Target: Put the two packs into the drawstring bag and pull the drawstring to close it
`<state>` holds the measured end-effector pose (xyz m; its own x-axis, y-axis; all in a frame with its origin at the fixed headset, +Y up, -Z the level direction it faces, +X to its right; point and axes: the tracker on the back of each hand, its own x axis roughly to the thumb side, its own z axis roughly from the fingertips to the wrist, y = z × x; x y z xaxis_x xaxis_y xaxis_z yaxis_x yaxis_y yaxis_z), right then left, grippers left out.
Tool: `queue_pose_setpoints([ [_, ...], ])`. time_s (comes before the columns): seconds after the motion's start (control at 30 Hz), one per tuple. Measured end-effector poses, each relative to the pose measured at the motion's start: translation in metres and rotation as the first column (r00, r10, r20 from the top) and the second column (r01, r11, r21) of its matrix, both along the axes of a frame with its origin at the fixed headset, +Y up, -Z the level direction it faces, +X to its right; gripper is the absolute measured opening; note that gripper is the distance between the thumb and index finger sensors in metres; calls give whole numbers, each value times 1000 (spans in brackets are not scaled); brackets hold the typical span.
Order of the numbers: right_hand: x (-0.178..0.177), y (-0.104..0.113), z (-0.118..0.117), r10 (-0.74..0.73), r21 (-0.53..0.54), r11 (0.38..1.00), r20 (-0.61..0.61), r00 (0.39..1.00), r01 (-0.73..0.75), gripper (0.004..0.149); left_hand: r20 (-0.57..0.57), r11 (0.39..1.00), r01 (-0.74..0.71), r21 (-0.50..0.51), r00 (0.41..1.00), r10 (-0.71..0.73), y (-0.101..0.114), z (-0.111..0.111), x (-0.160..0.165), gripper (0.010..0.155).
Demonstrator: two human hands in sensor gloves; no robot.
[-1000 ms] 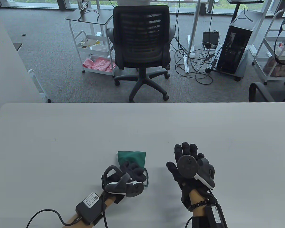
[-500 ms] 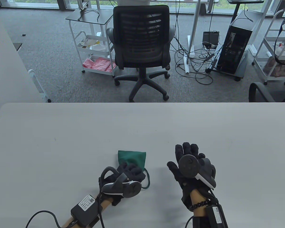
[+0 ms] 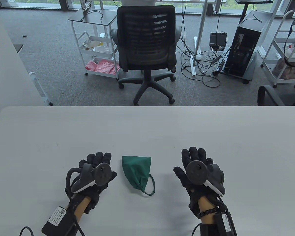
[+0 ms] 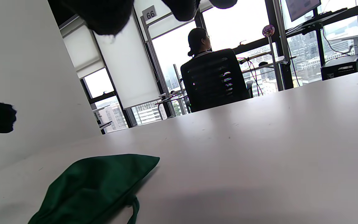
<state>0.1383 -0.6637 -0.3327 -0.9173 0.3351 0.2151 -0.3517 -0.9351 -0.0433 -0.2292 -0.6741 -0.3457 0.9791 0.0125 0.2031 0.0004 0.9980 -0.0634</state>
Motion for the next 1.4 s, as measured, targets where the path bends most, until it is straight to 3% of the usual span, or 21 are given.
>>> queue_pose_setpoints([
  [0.3,0,0,2,14,13,1000,7,1000,-14,79,-74,989,-9,-146,997,-2,-18,-6,-29,97],
  [0.9,-3,4,3,17,21,1000,0,1000,-17,81,-35,999,-39,-30,999,38,-14,2,-29,92],
  [1.4,-6,6,5,10,34,999,-2,1000,-10,80,-3,998,-48,-43,999,48,-18,4,-22,91],
])
